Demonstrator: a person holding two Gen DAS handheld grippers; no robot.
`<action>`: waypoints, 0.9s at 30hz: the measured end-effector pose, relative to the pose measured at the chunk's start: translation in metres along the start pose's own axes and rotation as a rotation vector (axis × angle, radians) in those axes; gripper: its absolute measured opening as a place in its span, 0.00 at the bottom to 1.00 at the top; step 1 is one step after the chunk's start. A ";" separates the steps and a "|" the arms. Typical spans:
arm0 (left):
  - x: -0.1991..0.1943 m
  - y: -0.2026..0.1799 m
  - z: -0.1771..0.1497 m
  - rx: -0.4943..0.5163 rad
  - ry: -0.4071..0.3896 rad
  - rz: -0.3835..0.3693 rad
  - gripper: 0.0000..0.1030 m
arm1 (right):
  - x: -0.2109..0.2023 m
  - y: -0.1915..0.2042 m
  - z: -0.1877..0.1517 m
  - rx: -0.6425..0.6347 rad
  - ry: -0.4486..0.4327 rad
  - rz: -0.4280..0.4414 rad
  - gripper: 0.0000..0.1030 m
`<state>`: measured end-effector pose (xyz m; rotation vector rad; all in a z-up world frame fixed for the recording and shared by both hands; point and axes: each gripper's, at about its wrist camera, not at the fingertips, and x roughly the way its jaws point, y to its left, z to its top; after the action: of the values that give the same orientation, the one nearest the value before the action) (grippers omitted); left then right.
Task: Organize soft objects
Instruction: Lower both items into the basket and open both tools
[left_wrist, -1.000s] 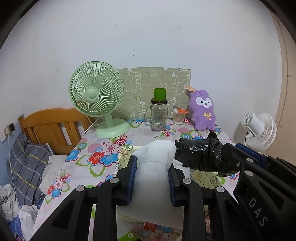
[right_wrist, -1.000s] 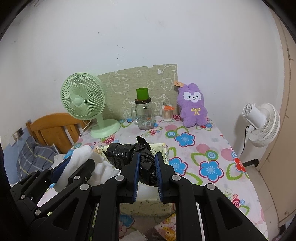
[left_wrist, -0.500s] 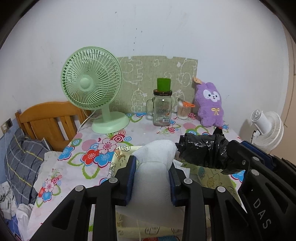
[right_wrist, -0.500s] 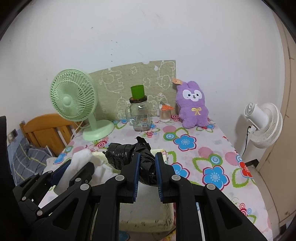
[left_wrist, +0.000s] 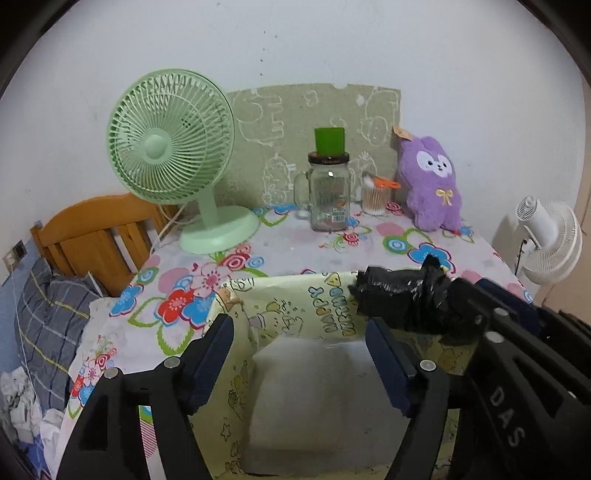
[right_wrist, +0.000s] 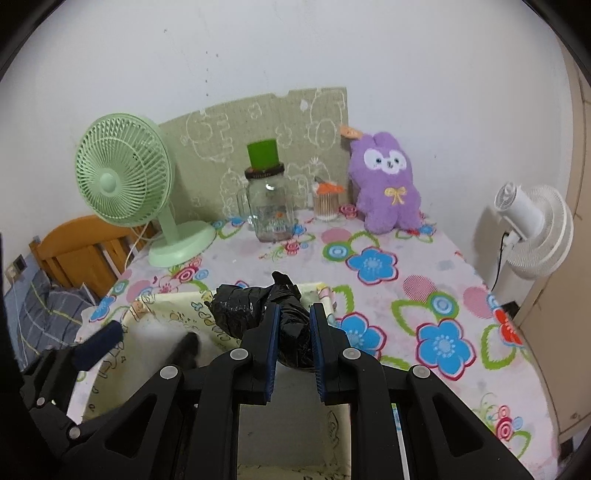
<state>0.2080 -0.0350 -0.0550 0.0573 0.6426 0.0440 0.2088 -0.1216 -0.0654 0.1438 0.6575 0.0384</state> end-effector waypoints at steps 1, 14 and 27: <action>0.001 0.000 0.000 0.002 0.002 0.009 0.77 | 0.002 0.000 0.000 0.002 0.003 0.002 0.19; 0.012 0.004 -0.004 -0.001 0.034 -0.023 0.87 | 0.012 0.006 -0.003 -0.038 0.026 0.003 0.68; -0.008 0.004 -0.003 -0.001 0.008 -0.036 0.91 | -0.008 0.011 0.000 -0.074 -0.010 -0.011 0.91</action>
<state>0.1998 -0.0311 -0.0526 0.0442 0.6515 0.0099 0.2023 -0.1118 -0.0585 0.0693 0.6457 0.0511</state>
